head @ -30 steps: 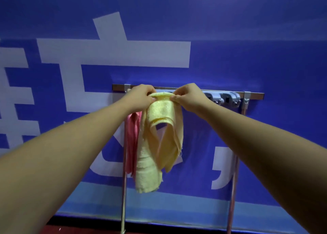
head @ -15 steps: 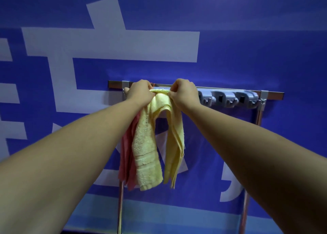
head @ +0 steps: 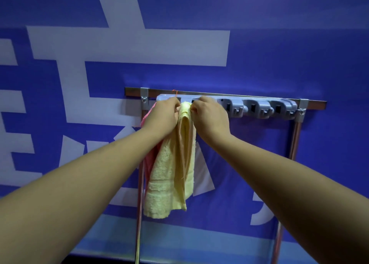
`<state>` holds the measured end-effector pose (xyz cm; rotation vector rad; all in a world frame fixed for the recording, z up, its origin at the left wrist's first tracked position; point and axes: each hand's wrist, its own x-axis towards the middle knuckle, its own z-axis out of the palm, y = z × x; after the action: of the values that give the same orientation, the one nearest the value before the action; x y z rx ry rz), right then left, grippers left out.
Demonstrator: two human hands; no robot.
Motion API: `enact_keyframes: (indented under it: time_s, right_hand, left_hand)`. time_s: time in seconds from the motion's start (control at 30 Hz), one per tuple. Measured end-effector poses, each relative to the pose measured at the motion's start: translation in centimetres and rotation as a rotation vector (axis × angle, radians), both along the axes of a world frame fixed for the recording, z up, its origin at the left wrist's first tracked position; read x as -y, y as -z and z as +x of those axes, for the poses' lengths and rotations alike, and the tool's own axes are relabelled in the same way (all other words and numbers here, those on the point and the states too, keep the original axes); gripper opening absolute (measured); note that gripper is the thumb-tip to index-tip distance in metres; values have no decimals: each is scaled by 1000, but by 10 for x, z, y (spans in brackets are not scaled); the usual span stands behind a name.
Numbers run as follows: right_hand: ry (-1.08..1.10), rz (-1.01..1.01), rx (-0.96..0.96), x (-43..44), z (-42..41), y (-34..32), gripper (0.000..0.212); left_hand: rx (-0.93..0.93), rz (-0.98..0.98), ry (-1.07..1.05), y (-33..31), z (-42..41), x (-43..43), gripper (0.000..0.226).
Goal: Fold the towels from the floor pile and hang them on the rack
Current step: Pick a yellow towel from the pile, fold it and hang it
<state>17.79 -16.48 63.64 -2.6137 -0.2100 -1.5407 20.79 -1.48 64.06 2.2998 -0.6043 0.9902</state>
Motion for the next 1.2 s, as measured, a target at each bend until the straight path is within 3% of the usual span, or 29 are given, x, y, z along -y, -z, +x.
enact_keyframes:
  time_s: [0.17,0.27,0.33,0.47,0.57,0.73,0.93,1.07,1.2]
  right_hand:
    - [-318,634,-392,-3,5,20,27]
    - [-430,858,-427,-2,12,22,33]
    - [-512,933,-430,-4,20,24,38]
    - [-461,908,-389,-2,29,32,39]
    - [-364,954,-331,4,31,35,40]
    - [-355,936,-342,2,29,42,34]
    - [-337,923,-353,7,21,42,28]
    - [-363,854,-435,7,11,50,17]
    - [-282,691,-632,9,-16,79,18]
  left_hand:
    - [-345,-235,240,7,-7,8,32]
    - [-601,-567,388,22,15,12,75]
    - [-720,-722,503,29,24,15,88]
    - [-773,-750,584,27,13,19,95]
    - [-751,-704,632,33,11,17,83]
    - [-522,-530,490,45,-12,9,74]
    - [-486,-435,447,65,-25,-2,50]
    - [-474,-500,410,70,-37,-4,35]
    - [-556,-513,359,99,-52,-15,20]
